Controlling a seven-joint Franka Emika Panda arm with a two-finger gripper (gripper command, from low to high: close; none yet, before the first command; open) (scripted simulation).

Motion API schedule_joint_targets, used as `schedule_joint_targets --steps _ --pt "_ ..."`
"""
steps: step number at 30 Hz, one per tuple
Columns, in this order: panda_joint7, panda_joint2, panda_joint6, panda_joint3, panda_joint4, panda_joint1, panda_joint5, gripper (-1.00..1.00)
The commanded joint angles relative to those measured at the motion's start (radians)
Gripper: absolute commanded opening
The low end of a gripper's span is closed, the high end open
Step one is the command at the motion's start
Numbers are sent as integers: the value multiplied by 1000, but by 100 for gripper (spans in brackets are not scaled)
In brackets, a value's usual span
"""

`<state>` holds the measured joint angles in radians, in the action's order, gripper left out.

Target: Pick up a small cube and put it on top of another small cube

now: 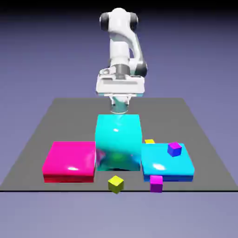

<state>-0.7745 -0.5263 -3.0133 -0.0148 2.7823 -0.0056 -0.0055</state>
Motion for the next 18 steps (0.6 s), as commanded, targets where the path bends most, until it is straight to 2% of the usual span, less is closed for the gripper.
schedule_joint_targets --steps 1,18 --pt "-28 36 20 -12 -23 -15 -5 0" --pt "-499 652 354 -221 -414 -263 -82 0"
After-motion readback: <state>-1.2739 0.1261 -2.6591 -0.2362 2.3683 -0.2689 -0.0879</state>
